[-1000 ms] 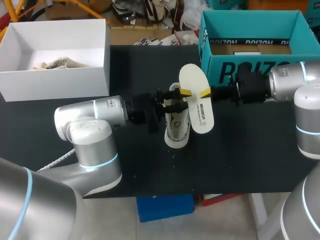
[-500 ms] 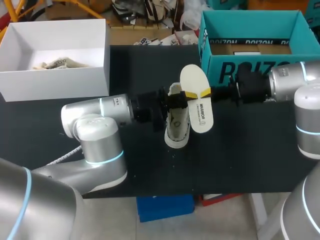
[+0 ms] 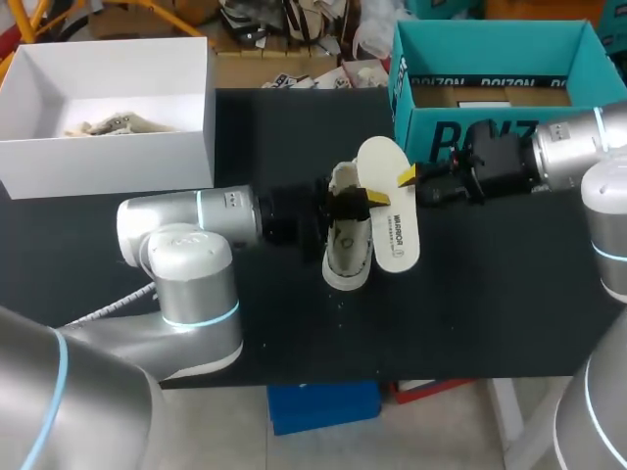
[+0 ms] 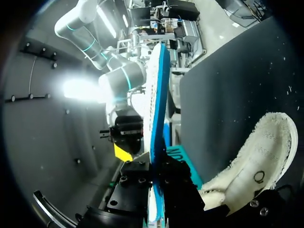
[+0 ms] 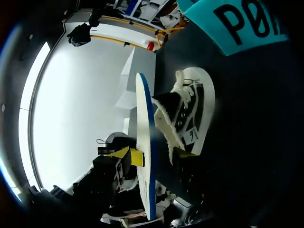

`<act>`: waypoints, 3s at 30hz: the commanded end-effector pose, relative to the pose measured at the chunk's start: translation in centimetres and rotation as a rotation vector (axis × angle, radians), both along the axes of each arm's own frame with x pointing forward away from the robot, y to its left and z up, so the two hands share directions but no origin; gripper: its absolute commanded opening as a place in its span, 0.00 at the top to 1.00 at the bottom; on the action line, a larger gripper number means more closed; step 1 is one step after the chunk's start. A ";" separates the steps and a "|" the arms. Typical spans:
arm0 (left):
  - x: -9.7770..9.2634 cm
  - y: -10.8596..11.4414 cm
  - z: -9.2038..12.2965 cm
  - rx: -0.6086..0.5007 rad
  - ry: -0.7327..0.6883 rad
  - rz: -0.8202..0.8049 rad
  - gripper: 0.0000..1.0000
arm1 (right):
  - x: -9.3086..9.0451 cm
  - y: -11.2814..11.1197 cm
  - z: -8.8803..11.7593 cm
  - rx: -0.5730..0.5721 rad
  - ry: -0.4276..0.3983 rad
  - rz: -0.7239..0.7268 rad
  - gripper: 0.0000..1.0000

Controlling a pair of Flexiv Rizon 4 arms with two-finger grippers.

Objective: Take the shoe out of the shoebox, open the shoe tongue, remove and reinsert the insole, then place the shoe into the shoebox

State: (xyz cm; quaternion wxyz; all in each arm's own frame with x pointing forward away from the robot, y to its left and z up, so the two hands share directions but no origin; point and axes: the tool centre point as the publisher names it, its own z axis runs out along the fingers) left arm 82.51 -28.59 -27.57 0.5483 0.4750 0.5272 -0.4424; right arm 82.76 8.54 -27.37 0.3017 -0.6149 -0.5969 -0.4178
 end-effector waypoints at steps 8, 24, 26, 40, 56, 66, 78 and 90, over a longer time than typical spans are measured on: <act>-7.2 5.8 -1.0 0.189 0.075 -0.061 1.00 | -4.5 -4.2 3.3 -0.189 -0.044 -0.185 0.00; -12.0 9.7 -4.2 0.316 0.190 -0.121 1.00 | -10.9 -7.4 7.5 -0.340 -0.128 -0.421 0.00; -12.4 10.0 -4.5 0.325 0.201 -0.128 1.00 | -11.5 -7.7 7.7 -0.349 -0.133 -0.441 0.00; -12.0 11.3 -5.4 0.481 0.231 -0.213 1.00 | -12.4 -7.9 8.0 -0.355 -0.144 -0.460 0.00; -8.9 9.0 -5.3 0.624 0.273 -0.411 1.00 | -12.4 -7.9 8.0 -0.355 -0.144 -0.460 0.00; -8.5 8.6 -6.1 0.677 0.322 -0.504 1.00 | -12.4 -7.9 8.0 -0.355 -0.144 -0.460 0.00; -6.1 7.9 -6.4 0.731 0.306 -0.506 1.00 | -12.4 -7.9 8.0 -0.355 -0.144 -0.460 0.00; -3.1 7.2 -7.9 0.790 0.312 -0.485 1.00 | -12.4 -7.9 8.0 -0.355 -0.144 -0.460 0.00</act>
